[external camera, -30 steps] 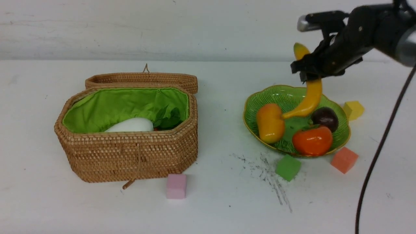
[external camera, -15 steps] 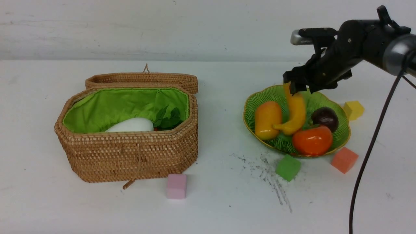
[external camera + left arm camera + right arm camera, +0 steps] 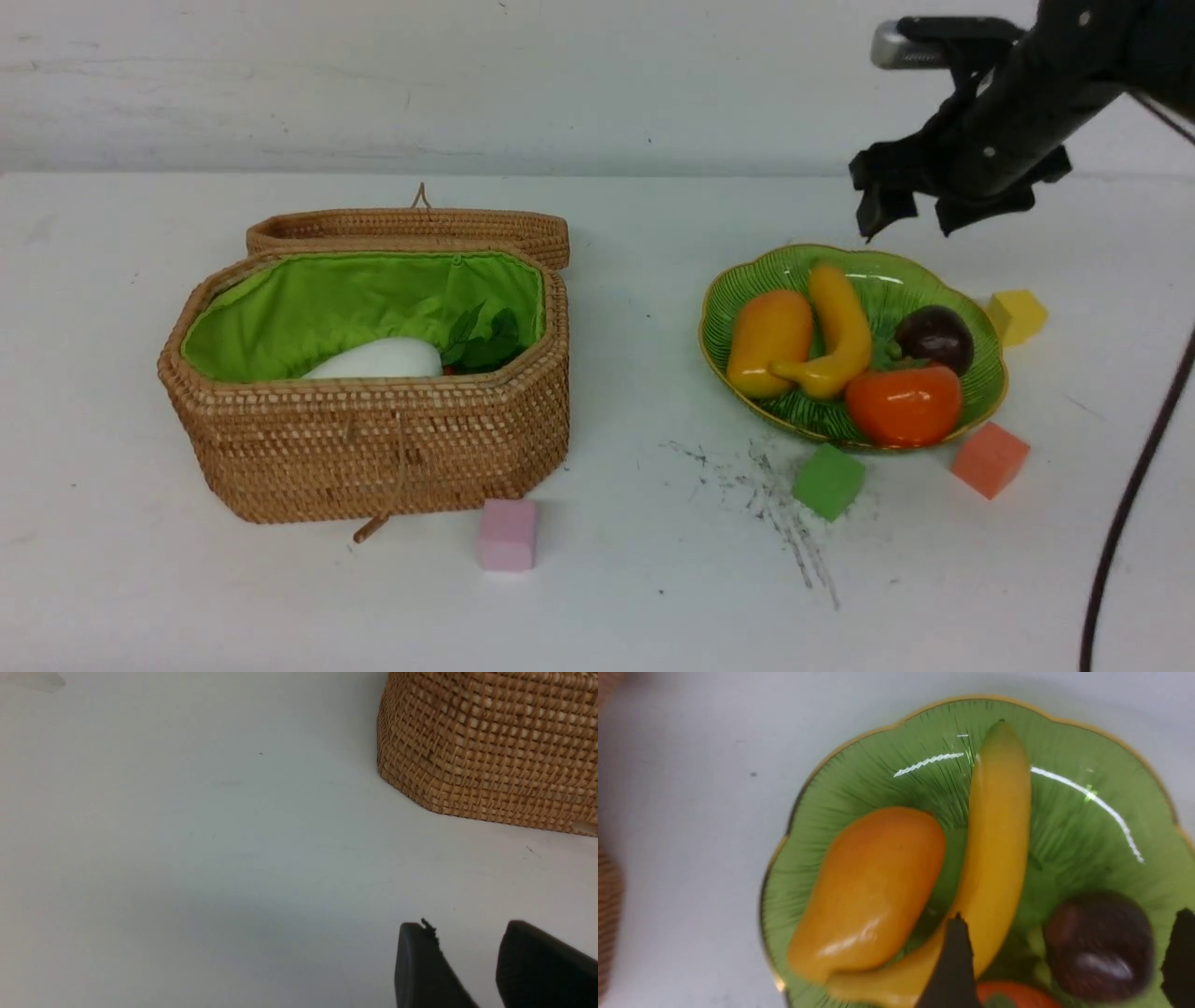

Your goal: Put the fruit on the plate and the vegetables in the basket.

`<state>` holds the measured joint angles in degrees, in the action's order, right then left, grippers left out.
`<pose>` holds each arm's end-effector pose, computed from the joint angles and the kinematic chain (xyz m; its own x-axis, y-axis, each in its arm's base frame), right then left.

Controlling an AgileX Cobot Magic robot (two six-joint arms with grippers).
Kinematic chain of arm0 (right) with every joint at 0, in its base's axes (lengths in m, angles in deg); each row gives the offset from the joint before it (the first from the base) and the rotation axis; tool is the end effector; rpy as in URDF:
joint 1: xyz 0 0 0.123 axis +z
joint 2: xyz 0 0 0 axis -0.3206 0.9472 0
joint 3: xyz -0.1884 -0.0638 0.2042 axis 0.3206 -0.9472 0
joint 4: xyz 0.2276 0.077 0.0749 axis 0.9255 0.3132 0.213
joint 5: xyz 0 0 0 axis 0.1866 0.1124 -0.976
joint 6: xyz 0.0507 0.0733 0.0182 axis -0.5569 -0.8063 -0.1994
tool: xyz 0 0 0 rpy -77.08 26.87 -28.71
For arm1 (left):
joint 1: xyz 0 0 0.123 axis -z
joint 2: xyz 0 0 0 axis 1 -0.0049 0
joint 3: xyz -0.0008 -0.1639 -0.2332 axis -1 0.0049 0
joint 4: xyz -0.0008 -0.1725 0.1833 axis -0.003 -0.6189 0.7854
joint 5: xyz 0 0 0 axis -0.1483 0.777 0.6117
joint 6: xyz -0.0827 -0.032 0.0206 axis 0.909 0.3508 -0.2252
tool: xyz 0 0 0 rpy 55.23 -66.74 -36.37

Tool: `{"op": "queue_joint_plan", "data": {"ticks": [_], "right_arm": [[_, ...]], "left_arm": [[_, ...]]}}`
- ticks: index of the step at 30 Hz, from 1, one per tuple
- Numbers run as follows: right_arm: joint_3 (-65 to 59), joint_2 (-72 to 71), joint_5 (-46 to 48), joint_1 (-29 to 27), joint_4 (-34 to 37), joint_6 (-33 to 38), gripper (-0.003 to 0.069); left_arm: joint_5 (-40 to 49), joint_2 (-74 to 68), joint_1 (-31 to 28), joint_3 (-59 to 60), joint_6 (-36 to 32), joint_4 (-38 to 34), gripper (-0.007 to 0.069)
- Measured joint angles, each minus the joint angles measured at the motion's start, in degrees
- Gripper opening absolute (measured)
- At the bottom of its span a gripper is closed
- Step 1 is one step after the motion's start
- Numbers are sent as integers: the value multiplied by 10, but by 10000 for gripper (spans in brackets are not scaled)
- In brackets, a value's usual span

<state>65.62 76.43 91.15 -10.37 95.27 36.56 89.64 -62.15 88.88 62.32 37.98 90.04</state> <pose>0.4493 0.0761 0.3200 -0.7979 -0.1063 -0.5934 -0.2023 0.9745 0.0975 0.0518 0.0062 0.1677 -0.3073 -0.1853 -0.9334 -0.1289 0.9799 -0.1521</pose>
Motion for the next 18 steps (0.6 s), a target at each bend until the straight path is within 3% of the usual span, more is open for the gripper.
{"op": "queue_joint_plan", "data": {"ticks": [6, 12, 13, 14, 18], "right_arm": [[-112, -174, 10, -5, 0, 13, 409], [-332, -408, -50, -11, 1, 14, 111], [-332, -408, -50, -11, 1, 14, 111], [-398, -470, -72, -11, 9, 14, 34], [-568, -646, -118, -11, 39, 10, -8]], "left_arm": [[0, 0, 0, 0, 0, 0, 239], [0, 0, 0, 0, 0, 0, 239], [0, 0, 0, 0, 0, 0, 239], [0, 0, 0, 0, 0, 0, 239], [0, 0, 0, 0, 0, 0, 239]]}}
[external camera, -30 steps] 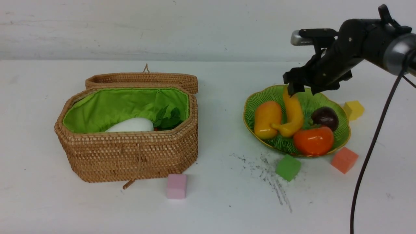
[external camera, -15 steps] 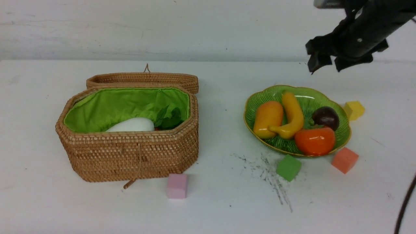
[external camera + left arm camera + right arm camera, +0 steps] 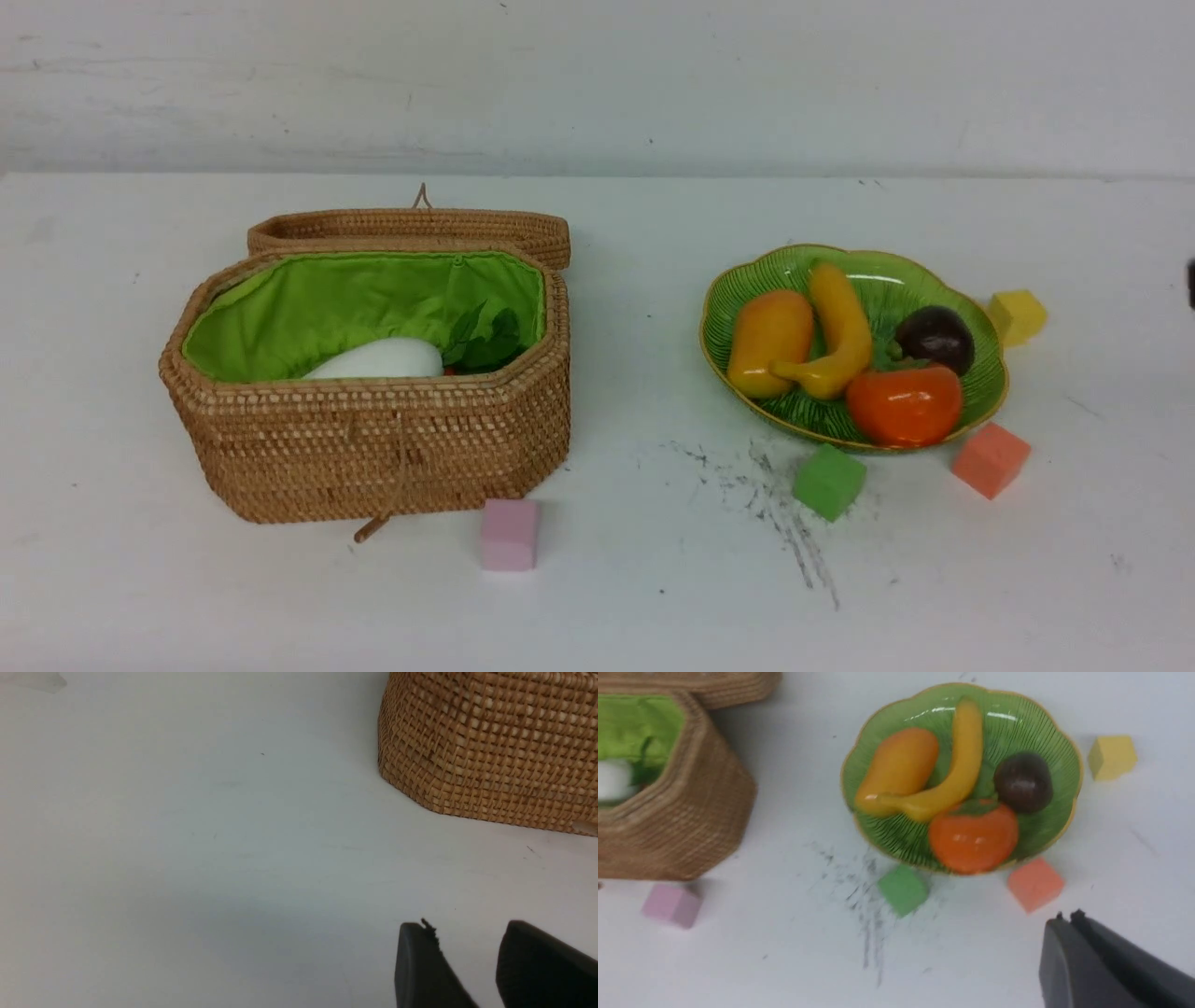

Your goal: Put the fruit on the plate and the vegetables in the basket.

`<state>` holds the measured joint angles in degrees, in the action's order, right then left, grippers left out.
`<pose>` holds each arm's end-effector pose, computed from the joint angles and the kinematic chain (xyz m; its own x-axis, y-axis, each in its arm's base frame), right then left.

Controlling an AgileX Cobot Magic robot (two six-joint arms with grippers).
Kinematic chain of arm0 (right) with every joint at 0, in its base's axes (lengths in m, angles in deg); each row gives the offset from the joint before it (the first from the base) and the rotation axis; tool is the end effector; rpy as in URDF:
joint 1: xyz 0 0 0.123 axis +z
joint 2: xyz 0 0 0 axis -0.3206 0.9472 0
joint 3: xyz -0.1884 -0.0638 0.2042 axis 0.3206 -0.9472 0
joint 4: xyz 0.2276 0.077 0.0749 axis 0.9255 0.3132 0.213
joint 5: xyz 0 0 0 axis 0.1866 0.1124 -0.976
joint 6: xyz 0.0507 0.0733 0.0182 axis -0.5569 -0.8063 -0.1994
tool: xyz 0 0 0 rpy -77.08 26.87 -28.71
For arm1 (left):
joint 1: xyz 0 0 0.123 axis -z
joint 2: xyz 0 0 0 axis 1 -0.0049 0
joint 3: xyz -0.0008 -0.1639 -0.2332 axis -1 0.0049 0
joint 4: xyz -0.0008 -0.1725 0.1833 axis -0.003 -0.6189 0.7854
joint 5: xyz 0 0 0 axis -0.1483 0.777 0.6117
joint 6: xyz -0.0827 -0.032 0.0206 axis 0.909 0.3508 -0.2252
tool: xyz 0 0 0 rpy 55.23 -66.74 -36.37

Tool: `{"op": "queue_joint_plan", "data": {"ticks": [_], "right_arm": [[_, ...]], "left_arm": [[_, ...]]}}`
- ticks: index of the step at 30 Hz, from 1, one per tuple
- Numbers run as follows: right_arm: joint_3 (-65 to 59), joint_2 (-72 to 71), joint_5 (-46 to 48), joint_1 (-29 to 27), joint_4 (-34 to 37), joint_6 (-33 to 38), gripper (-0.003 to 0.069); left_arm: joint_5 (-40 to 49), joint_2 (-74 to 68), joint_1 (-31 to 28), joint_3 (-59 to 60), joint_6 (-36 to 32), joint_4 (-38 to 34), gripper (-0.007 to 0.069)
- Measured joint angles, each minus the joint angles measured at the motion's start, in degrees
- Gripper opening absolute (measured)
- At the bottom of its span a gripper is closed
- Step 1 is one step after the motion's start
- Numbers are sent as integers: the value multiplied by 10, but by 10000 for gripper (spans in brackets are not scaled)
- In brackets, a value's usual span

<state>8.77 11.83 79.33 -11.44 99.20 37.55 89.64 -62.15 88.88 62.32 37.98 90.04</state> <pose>0.1631 0.0336 0.3757 -0.5636 -0.0067 -0.8260 -0.2056 0.9696 0.1324 0.0518 0.0062 0.1677 -0.3073 -0.1853 -0.9334 -0.1289 0.9799 -0.1521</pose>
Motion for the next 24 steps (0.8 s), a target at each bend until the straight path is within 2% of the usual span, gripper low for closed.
{"op": "queue_joint_plan", "data": {"ticks": [6, 13, 19, 24], "right_arm": [[-175, -213, -66, 0, 25, -3, -8], [-256, -382, -72, 0, 6, -49, -8], [-263, -424, -23, 0, -45, -82, -6], [-264, -424, 71, 0, -67, -82, -3]], "left_arm": [[0, 0, 0, 0, 0, 0, 239], [0, 0, 0, 0, 0, 0, 239], [0, 0, 0, 0, 0, 0, 239], [0, 0, 0, 0, 0, 0, 237]]}}
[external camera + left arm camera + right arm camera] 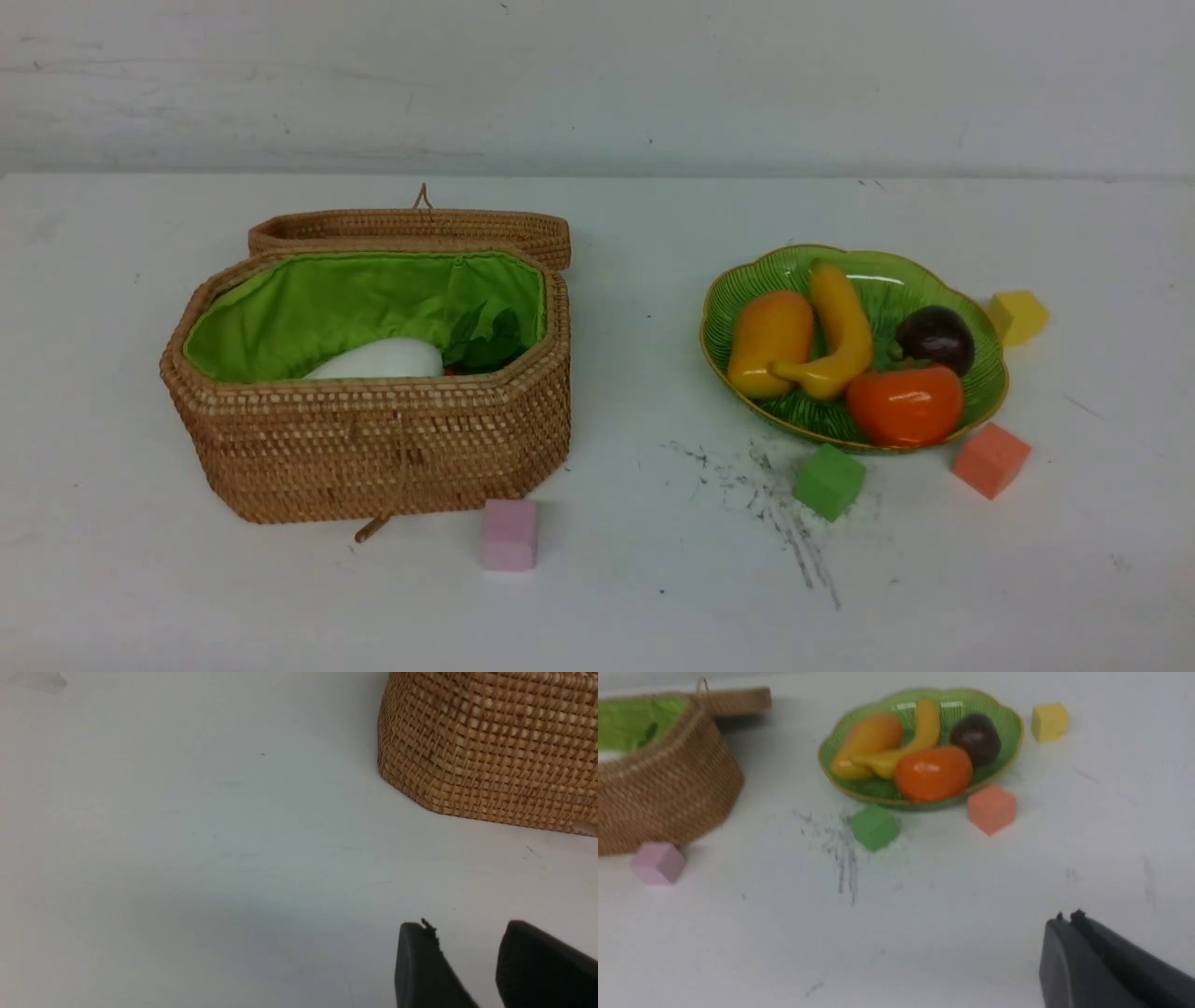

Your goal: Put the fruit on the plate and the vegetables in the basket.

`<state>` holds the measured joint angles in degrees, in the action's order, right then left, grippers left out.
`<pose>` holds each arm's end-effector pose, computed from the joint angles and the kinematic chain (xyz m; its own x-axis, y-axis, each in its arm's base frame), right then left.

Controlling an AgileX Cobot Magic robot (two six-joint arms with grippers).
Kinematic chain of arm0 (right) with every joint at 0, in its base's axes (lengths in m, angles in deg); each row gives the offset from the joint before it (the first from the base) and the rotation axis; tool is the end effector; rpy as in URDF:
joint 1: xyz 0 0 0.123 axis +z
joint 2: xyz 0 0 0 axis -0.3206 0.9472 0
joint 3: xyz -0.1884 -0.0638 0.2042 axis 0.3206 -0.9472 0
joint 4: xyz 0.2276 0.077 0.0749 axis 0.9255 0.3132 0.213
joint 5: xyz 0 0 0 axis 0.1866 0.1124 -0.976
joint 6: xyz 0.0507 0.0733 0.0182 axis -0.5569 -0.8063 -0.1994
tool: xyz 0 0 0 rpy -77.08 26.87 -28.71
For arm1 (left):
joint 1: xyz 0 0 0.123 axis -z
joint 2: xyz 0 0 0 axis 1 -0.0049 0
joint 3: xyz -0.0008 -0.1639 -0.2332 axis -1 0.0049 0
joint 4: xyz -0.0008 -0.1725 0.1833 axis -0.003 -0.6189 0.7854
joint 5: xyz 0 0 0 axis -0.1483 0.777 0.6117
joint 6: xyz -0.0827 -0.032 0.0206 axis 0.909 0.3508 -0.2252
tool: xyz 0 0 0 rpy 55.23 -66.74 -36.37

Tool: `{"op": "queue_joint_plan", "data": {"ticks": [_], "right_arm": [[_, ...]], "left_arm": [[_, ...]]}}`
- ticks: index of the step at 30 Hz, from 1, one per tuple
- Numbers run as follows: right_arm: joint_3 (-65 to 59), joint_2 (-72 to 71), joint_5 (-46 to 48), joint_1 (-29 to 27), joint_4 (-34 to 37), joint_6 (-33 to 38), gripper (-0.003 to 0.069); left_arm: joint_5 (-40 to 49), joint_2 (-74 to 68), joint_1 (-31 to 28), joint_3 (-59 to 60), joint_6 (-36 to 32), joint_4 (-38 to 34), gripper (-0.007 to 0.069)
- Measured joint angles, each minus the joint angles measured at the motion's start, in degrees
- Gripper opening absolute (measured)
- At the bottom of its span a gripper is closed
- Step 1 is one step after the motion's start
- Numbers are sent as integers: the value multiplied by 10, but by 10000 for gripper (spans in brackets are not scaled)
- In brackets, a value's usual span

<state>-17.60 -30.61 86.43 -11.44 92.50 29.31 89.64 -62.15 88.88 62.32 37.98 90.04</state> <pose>0.0232 0.0092 0.2859 -0.4403 0.0594 -0.8959 -0.1388 0.9813 0.1333 0.0518 0.0062 0.1677 -0.3073 -0.1853 -0.9334 -0.1289 0.9799 -0.1521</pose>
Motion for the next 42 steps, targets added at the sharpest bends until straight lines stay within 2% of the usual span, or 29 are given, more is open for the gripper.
{"op": "queue_joint_plan", "data": {"ticks": [5, 11, 14, 15, 18, 25, 30, 37, 42], "right_arm": [[0, -2, 28, 0, -10, 0, -1], [-9, -2, 14, 0, -60, 0, 0], [-49, -6, -67, -11, -82, 0, 0], [-49, -6, -67, -11, -82, 0, 0], [-121, -23, -181, -64, -66, 0, 1], [-270, -79, -255, -134, -48, 0, 3], [-283, -80, -277, -131, -60, 0, 3], [-284, -80, -282, -83, -71, 0, 8], [-284, -80, -282, -75, -71, 0, 15]], "left_arm": [[0, 0, 0, 0, 0, 0, 237], [0, 0, 0, 0, 0, 0, 239], [0, 0, 0, 0, 0, 0, 239], [0, 0, 0, 0, 0, 0, 239], [0, 0, 0, 0, 0, 0, 239], [-1, 0, 0, 0, 0, 0, 239], [-1, 0, 0, 0, 0, 0, 239], [0, 0, 0, 0, 0, 0, 239], [0, 0, 0, 0, 0, 0, 239]]}}
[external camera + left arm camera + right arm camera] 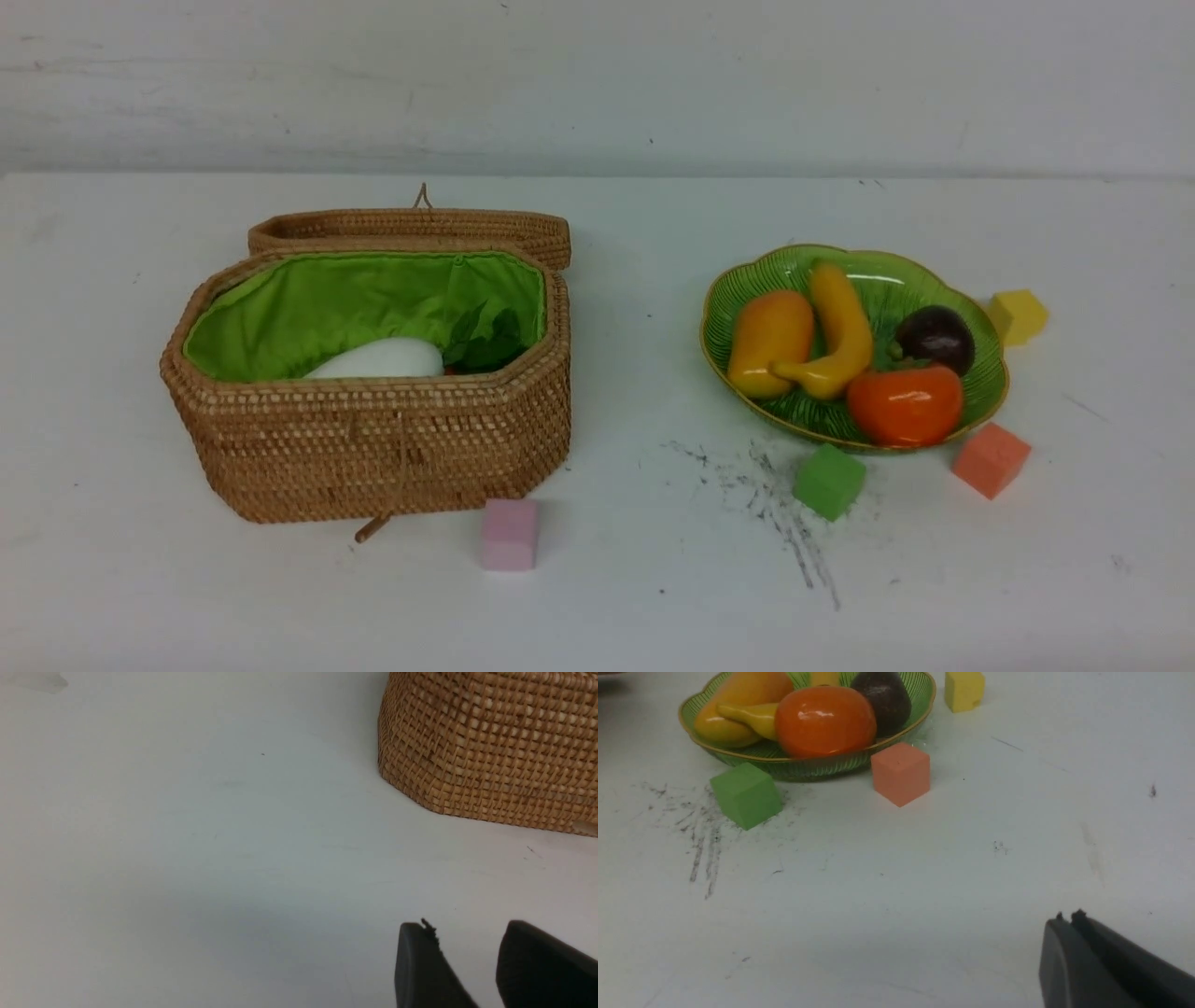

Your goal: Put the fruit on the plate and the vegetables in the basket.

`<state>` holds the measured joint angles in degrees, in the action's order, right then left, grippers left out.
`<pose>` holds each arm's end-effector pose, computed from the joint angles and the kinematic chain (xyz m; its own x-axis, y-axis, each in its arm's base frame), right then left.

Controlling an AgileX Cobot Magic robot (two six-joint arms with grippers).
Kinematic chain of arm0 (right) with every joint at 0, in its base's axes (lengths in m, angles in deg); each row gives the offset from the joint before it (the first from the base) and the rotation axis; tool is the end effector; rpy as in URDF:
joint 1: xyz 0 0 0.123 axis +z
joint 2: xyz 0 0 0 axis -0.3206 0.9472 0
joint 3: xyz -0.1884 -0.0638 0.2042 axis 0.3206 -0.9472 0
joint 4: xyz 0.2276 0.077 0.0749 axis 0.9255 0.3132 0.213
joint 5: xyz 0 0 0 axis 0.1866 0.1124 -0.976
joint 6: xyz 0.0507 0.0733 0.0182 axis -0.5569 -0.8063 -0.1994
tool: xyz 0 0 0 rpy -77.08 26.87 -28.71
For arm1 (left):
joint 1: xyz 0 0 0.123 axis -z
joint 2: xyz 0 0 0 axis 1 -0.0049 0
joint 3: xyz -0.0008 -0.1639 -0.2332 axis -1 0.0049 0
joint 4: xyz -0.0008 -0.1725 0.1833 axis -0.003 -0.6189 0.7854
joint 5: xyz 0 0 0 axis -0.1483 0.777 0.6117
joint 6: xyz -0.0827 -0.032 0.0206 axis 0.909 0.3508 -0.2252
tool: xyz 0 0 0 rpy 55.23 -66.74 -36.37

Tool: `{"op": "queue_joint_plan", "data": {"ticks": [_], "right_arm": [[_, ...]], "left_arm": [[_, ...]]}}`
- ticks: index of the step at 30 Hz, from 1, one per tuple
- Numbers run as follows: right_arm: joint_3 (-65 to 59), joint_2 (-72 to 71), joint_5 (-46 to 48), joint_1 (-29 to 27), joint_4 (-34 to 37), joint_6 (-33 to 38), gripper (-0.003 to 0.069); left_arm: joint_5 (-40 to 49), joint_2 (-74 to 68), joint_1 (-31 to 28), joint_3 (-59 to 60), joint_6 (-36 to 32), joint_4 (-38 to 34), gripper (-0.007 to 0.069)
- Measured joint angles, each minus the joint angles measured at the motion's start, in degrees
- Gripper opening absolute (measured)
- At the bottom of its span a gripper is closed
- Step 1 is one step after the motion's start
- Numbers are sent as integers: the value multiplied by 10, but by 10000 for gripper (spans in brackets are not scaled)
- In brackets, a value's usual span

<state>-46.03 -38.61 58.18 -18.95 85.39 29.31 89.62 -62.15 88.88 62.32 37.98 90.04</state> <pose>0.0518 -0.0015 0.1744 -0.2989 0.0277 -0.9539 0.0247 0.9995 0.0213 0.0518 0.0062 0.1678 -0.3070 -0.1853 -0.9335 -0.1288 0.9799 -0.1522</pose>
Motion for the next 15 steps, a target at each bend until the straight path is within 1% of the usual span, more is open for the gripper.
{"op": "queue_joint_plan", "data": {"ticks": [15], "right_arm": [[0, 0, 0, 0, 0, 0, 28]], "left_arm": [[0, 0, 0, 0, 0, 0, 239]]}}
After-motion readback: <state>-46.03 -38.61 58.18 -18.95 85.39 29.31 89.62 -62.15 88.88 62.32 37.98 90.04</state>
